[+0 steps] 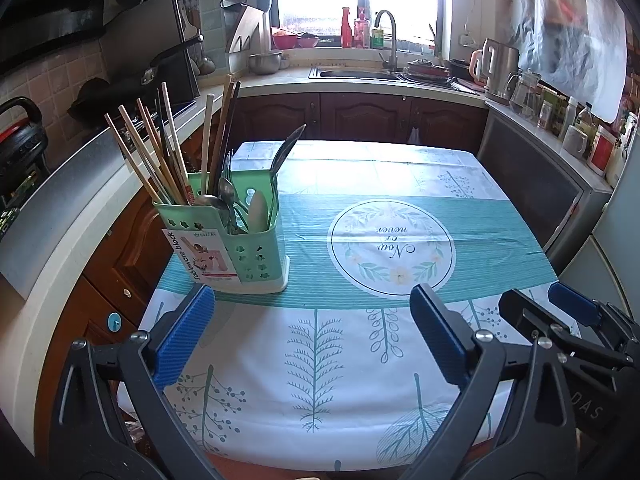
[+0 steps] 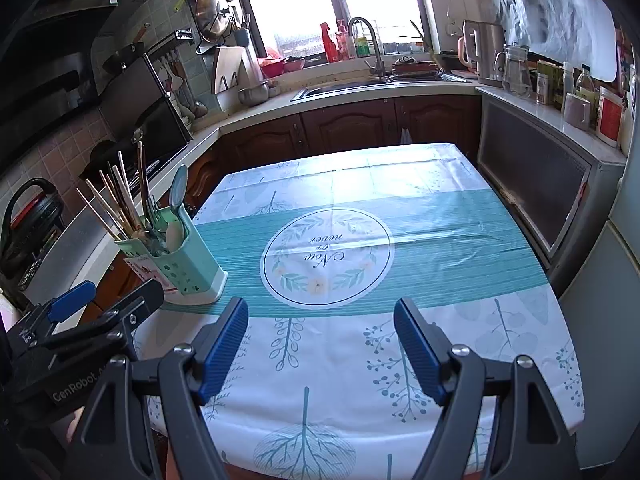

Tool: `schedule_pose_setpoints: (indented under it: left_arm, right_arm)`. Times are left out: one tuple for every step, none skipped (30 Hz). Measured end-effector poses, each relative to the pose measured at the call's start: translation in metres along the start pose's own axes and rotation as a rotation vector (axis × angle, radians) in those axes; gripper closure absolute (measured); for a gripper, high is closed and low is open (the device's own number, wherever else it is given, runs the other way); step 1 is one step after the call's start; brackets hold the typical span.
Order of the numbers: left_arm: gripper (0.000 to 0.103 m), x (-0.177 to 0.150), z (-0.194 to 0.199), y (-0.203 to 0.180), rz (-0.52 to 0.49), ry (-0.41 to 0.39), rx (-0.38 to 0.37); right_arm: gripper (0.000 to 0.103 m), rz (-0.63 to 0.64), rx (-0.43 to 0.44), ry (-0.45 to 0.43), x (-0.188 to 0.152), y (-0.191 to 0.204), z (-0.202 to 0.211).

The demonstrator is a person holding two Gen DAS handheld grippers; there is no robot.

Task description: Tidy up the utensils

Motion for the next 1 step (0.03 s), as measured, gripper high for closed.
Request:
schedule_pose_setpoints:
  left_arm:
    - [0.006, -0.0002, -0.0009, -0.0001, -0.001, 0.003, 0.000]
  right_arm:
    - [0.027, -0.001, 0.001, 0.002, -0.0006, -0.0001, -0.0009]
Point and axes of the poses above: each gripper's, at about its wrist camera, not at the fingertips, and z roughly against the way its jaws point, y to its left, x to its top, the point moved 9 cm from there along -z, roughly the way its jaws point, and after that the axes turned 3 degrees about -z, right-handed, at the moved point
